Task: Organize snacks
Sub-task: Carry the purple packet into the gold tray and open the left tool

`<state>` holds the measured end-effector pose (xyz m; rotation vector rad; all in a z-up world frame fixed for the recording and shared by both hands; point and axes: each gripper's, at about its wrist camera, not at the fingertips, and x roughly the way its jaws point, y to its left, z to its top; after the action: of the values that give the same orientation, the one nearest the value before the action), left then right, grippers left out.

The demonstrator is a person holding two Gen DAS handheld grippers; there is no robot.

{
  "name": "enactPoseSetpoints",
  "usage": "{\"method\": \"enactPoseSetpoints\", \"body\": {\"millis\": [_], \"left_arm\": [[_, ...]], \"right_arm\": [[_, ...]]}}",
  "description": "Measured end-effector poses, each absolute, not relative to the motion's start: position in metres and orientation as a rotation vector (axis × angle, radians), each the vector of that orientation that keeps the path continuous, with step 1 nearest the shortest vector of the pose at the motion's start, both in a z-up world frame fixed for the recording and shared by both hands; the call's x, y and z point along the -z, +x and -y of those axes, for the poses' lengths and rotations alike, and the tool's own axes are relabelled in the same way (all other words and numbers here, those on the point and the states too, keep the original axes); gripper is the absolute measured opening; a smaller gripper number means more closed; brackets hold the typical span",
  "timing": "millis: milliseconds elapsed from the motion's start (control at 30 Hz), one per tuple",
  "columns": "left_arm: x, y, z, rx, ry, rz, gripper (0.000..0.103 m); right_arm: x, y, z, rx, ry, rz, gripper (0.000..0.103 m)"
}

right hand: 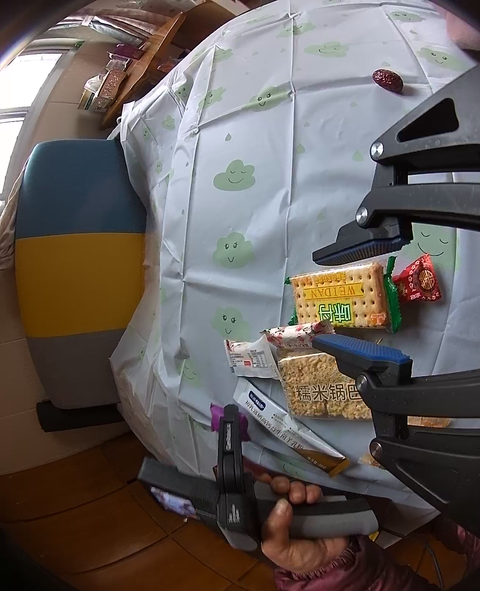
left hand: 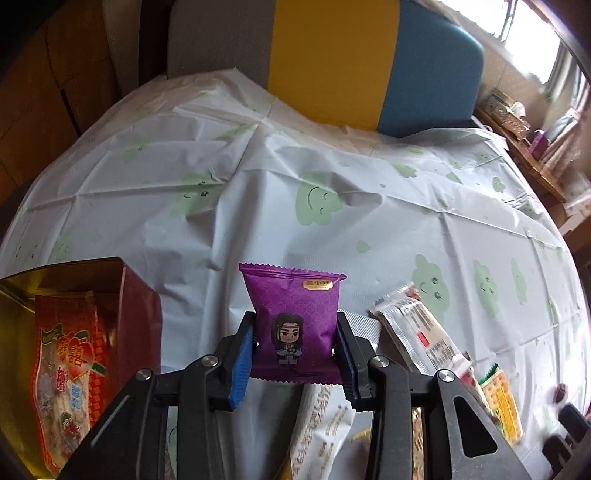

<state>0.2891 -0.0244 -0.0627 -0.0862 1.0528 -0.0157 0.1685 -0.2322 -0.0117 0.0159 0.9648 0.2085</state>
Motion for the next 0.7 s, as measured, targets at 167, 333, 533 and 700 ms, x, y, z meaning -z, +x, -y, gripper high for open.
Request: {"method": "enactPoseSetpoints", "body": {"millis": [167, 333, 533, 700], "left_arm": [[0.048, 0.258, 0.020, 0.059, -0.088, -1.020, 0.041], [0.035, 0.225, 0.020, 0.100, -0.068, -0.982, 0.041], [0.027, 0.197, 0.016, 0.115, -0.063, -0.956, 0.041], [0.024, 0.177, 0.011, 0.124, -0.075, -0.947, 0.041]], "right_arm": [[0.020, 0.170, 0.229, -0.200, -0.013, -0.992, 0.039], [0.023, 0.176, 0.239, -0.165, 0.022, -1.010, 0.039], [0.026, 0.181, 0.258, -0.115, 0.114, -1.022, 0.039], [0.028, 0.184, 0.266, -0.103, 0.162, -1.034, 0.039]]}}
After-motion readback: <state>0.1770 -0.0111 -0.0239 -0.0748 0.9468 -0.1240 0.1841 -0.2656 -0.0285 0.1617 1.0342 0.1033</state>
